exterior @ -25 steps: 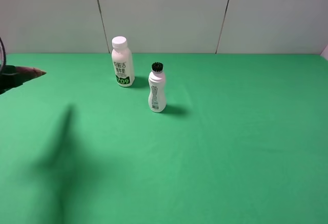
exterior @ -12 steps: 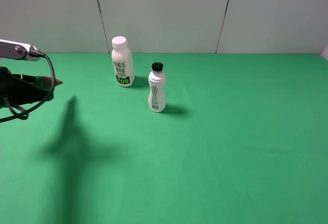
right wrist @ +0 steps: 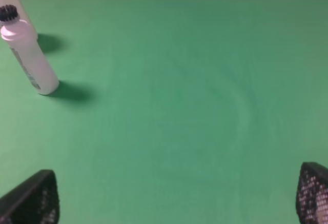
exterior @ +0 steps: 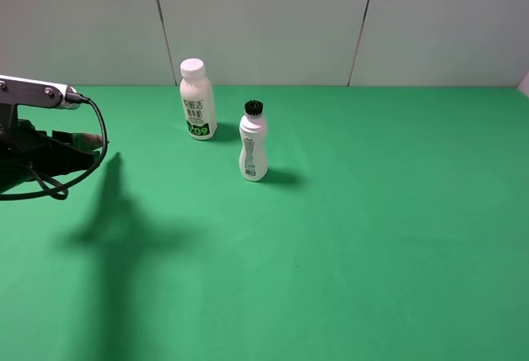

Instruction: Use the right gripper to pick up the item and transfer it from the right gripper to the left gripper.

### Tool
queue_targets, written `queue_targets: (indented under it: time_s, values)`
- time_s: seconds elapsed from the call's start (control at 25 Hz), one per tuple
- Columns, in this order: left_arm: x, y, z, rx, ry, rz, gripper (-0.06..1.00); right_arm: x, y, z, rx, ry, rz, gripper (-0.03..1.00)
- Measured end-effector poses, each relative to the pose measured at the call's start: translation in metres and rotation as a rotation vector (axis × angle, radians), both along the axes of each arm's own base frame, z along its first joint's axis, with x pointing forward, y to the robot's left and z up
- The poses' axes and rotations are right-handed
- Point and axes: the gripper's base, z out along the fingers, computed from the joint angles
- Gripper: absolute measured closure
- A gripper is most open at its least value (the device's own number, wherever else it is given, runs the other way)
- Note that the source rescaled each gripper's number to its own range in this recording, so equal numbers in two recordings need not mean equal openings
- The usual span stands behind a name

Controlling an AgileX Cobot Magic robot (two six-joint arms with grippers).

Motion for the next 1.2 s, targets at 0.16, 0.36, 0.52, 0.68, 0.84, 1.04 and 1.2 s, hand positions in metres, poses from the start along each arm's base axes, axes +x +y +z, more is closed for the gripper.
queue_targets:
  time_s: [0.16, 0.36, 0.52, 0.68, 0.84, 1.04, 1.2]
  values:
    - [0.0, 0.0, 0.0001, -0.001, -0.001, 0.001, 0.94, 0.0, 0.0, 0.0, 0.0, 0.0, 0.0, -0.03]
    - [0.0, 0.0, 0.0001, -0.001, -0.001, 0.001, 0.94, 0.0, 0.0, 0.0, 0.0, 0.0, 0.0, -0.03]
    - [0.0002, -0.0009, 0.0003, 0.005, -0.003, -0.013, 0.35, 0.0, 0.0, 0.0001, 0.0, -0.001, 0.0, -0.03]
    - [0.0011, -0.0015, 0.0011, 0.006, -0.007, -0.017, 0.01, 0.0, 0.0, 0.0001, 0.0, -0.001, 0.0, -0.03]
    - [0.001, -0.0016, 0.0009, 0.005, -0.004, -0.018, -0.04, 0.0, 0.0, 0.0001, 0.0, -0.001, 0.0, -0.03]
    - [0.0002, -0.0022, -0.0013, 0.001, 0.022, -0.023, -0.05, 0.0, 0.0, 0.0001, 0.0, -0.001, 0.0, -0.03]
    - [0.0026, -0.0036, -0.0019, -0.021, 0.055, -0.015, -0.05, 0.0, 0.0, 0.0001, 0.0, -0.001, 0.0, -0.03]
